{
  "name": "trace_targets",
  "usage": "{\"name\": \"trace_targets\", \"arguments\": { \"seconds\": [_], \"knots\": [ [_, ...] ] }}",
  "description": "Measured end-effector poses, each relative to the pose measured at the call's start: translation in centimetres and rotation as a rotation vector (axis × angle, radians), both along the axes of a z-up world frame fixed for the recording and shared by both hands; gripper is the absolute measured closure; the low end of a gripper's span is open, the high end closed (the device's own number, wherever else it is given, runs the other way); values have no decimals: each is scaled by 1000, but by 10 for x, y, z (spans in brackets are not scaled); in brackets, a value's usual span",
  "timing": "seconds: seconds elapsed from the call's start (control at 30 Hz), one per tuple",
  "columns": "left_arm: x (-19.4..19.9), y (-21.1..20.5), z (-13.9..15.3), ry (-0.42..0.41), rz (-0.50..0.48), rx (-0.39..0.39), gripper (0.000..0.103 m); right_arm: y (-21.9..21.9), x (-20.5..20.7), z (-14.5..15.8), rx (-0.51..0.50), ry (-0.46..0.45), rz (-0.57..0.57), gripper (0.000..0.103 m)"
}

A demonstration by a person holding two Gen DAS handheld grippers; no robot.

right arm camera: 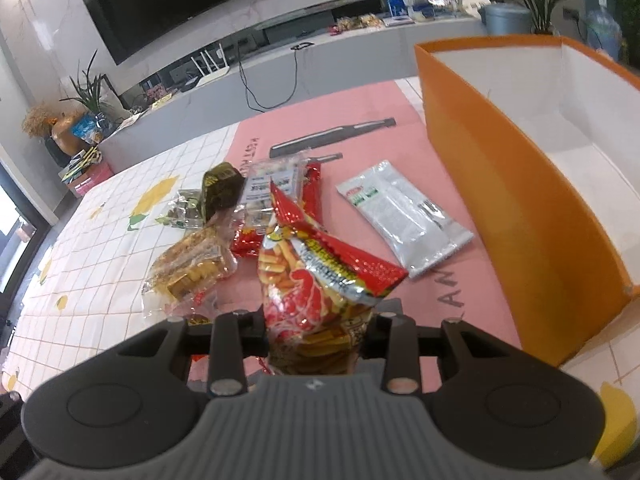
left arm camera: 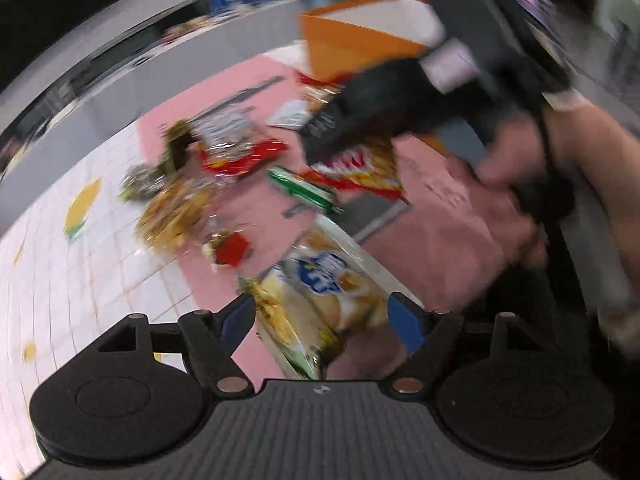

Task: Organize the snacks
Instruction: 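Close the left gripper on the white potato sticks bag while the right gripper holds the red bag, then carry both bags toward the orange box with both grippers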

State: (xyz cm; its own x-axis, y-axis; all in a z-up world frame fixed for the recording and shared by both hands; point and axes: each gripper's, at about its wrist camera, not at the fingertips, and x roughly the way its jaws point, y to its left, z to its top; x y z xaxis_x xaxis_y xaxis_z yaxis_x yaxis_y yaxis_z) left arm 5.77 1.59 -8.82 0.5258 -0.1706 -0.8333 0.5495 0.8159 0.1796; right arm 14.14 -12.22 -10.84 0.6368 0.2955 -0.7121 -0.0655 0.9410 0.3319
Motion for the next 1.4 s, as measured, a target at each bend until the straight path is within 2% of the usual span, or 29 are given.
{"name": "trace_targets", "arguments": {
  "seconds": [0.13,0.37,0.53,0.6,0.7,0.77,0.83,0.87,0.97,1.13,1.4],
  "knots": [
    [-8,-10,-10,22,-192,111,14,-4,-1,3,-13,-9,-3,68],
    [-2,-26,-29,-58,-447,330,13,-2,1,4,-18,-5,7,68],
    [27,-27,-52,37,-494,334,13,-4,4,1,-18,6,4,68],
    [35,-27,-57,47,-468,308,7,-4,5,0,-19,12,5,68],
    [47,-25,-56,128,-409,244,20,-5,7,-2,-15,17,4,68],
    [54,-22,-56,184,-326,201,29,-5,7,-2,-22,17,3,68],
    [57,-23,-55,203,-252,197,35,-4,7,-2,-23,14,2,68],
    [55,-24,-55,200,-237,212,40,-4,7,-1,-22,14,5,68],
    [52,-28,-55,187,-180,235,45,-2,4,2,-23,2,14,68],
    [49,-27,-47,151,-31,228,56,-4,-4,9,-29,-24,23,68],
    [46,-23,-11,115,83,136,57,-17,-18,31,-16,-81,16,68]
  ]
}}
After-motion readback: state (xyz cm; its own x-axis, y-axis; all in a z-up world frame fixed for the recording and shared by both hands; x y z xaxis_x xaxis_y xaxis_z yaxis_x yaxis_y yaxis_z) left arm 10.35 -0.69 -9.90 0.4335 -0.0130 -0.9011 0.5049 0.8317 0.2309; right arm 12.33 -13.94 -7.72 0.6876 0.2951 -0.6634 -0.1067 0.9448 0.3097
